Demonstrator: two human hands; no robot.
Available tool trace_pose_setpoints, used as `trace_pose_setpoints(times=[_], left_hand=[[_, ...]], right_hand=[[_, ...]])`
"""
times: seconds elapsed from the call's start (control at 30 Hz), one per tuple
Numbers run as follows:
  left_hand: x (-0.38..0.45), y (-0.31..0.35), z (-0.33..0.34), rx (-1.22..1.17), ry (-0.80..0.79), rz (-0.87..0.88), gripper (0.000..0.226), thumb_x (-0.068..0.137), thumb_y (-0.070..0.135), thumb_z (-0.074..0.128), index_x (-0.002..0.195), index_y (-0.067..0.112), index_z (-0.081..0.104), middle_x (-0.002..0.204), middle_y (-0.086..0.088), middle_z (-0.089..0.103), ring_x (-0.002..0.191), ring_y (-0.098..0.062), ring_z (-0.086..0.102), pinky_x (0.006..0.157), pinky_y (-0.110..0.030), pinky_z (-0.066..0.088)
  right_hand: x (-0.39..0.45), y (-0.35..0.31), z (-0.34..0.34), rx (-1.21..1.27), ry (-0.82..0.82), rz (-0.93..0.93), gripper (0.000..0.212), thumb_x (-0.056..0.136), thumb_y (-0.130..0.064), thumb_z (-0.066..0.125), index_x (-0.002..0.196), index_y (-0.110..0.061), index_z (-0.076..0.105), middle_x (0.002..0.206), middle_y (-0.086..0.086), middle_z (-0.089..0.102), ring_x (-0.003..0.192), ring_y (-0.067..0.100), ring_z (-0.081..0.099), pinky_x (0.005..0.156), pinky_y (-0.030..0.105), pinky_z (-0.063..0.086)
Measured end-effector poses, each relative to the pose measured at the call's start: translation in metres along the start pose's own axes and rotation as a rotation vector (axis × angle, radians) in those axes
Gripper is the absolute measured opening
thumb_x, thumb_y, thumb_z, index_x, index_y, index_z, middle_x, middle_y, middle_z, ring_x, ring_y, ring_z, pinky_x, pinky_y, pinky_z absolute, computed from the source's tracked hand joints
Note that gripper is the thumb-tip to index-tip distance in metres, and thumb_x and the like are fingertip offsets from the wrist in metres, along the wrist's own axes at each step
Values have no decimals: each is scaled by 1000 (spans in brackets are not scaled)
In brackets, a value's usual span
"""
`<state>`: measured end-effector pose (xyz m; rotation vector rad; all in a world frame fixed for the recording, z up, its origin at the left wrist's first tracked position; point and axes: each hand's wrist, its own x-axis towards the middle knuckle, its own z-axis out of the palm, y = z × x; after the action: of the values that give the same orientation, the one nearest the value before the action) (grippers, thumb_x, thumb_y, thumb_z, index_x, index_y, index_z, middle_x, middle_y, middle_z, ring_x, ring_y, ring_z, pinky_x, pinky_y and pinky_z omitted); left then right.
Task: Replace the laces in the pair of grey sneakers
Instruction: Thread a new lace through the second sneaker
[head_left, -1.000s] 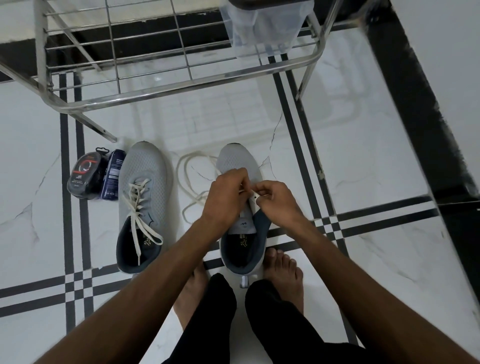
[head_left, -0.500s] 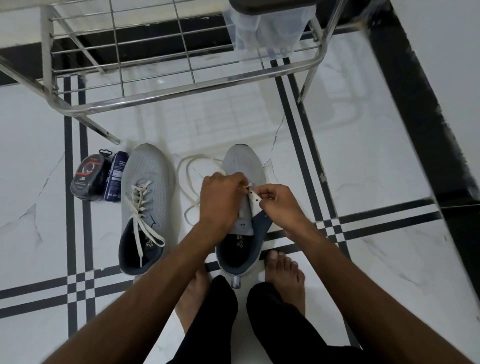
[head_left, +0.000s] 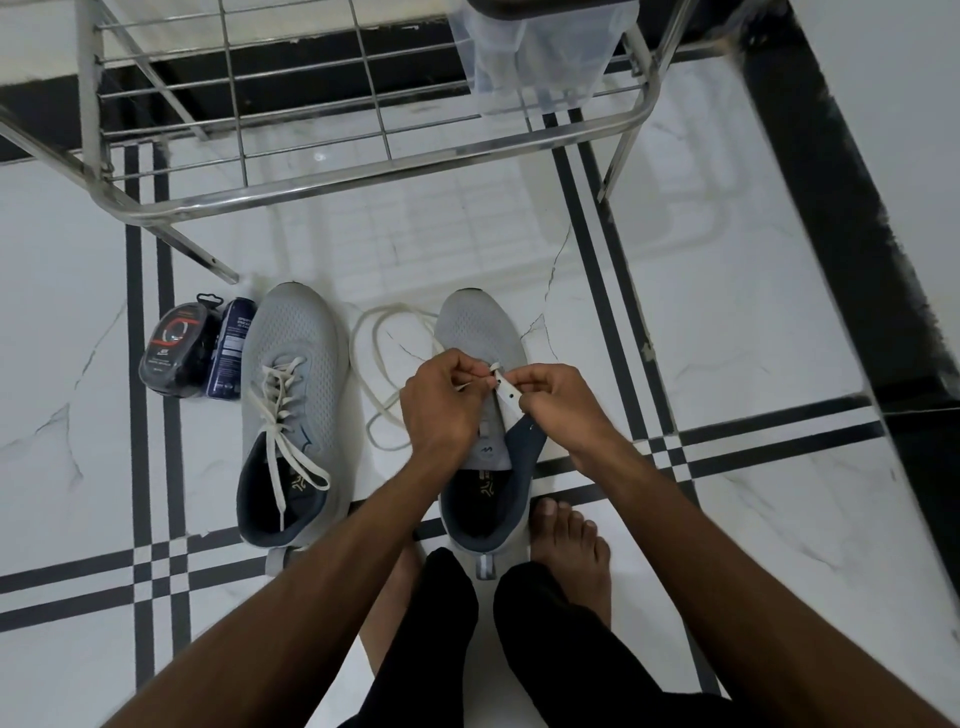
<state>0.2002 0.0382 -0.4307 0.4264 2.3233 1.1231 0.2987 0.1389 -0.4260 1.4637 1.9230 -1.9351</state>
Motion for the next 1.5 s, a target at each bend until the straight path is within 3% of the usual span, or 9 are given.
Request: trace_pose_setpoints(times=[0.33,0.53,0.67,0.83,1.0,1.13,1.27,1.37,1.5], left_hand=[[0,-5,1,-37,-10,32,8,79,19,81,79,21,73,78,14,73,74,0,67,80,-40,56],[-6,-14,-7,-18,-31,115,10,84,13,76,90,21,76,86,15,74,82,4,68,84,-35,57],[-12,-19,-15,129,-11,223,37,78,9,74,112,23,71,106,9,72,101,-8,65,92,-38,53],[-16,-27,-21,316,147,159,66,66,15,77,127,24,52,126,-4,46,112,-25,45,92,-34,40],[-17,-31,-21,239,122,103,70,72,13,77,133,23,45,133,-4,38,117,-21,40,90,-28,37],[-14,-31,-18,177,114,109,75,71,12,80,135,21,42,135,-6,35,121,-22,41,90,-23,36],[-13,-29,-21,126,126,108,78,69,12,81,136,18,41,136,-8,35,120,-23,44,89,-24,42],[-12,-30,-23,102,148,86,77,69,12,81,135,18,42,135,-8,36,113,-18,46,91,-22,43],[-11,-33,-25,68,174,53,77,69,12,81,136,18,43,136,-9,35,111,-17,45,93,-25,41]], right_hand=[[3,3,-5,189,-77,51,20,99,-16,57,99,-16,77,88,2,76,76,11,69,64,21,54],[9,3,0,-155,9,-180,5,90,-11,71,92,-11,76,78,1,72,67,13,68,66,32,59],[7,-4,2,-307,5,-272,10,88,-11,68,83,-17,74,69,-10,67,59,4,62,62,23,52],[11,3,-40,-159,355,-52,3,89,-13,66,88,-12,68,78,-1,69,65,20,70,55,31,59],[1,27,-94,-316,779,136,11,91,-13,64,102,-11,62,104,6,63,103,29,63,84,40,54],[-13,19,-31,-513,403,-354,34,90,-17,65,123,-17,57,123,0,55,113,15,49,96,33,46],[-3,6,22,-854,15,-548,20,97,-24,55,114,-18,65,112,2,67,107,25,54,90,37,39],[5,9,7,-861,76,-453,12,100,-22,53,96,-20,64,90,-1,66,86,21,60,76,32,42],[2,41,-79,-834,506,-16,15,100,-22,53,98,-13,65,88,4,67,83,24,65,77,40,54]])
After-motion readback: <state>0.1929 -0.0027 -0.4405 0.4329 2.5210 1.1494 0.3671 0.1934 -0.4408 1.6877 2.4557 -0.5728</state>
